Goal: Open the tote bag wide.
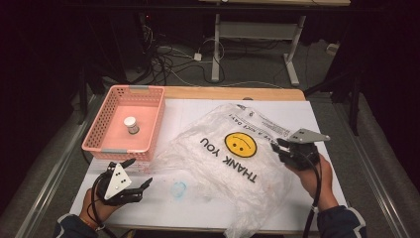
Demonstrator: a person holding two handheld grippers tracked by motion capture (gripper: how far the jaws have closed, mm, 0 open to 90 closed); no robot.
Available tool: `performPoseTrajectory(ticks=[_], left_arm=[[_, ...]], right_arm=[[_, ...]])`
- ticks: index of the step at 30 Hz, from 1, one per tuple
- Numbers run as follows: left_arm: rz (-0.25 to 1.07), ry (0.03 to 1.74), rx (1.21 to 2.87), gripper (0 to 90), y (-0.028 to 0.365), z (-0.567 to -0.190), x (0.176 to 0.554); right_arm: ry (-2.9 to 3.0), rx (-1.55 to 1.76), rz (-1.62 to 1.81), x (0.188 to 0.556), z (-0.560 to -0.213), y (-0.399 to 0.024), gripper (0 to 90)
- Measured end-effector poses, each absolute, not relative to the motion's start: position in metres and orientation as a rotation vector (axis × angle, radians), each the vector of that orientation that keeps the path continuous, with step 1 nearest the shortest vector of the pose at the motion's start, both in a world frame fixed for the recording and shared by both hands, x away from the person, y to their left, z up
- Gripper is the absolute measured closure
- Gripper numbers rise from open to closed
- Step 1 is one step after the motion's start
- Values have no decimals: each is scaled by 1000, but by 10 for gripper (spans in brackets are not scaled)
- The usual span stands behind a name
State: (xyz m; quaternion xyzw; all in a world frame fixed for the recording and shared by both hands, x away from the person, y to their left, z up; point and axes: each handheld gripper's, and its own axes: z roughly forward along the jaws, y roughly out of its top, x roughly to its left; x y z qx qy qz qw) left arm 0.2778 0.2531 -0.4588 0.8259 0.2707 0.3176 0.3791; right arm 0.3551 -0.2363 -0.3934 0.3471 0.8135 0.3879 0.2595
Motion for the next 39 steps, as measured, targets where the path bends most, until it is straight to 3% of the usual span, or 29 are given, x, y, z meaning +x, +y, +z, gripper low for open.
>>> performPoseTrajectory(ticks=[5,8,14,17,22,24,32,39], left_arm=[[809,691,2119,201,253,-460,278],[808,692,2119,201,252,-460,278],[806,689,2125,201,252,-461,278],[803,690,2129,201,252,-462,279],[804,686,2136,201,252,-462,279],[809,688,2134,201,253,-461,280],[814,723,2092,199,260,-456,281],[840,803,2037,179,271,-438,288]], right_arm=[[2444,662,1104,331,-409,-156,536],[2546,551,1035,327,-430,-123,515],[2644,547,933,339,-462,-101,502],[2677,567,871,343,-474,-95,554],[2669,673,896,351,-474,-93,837],[2657,693,881,354,-474,-91,900],[2515,769,910,372,-465,-93,900],[2358,780,1079,369,-424,-115,900]])
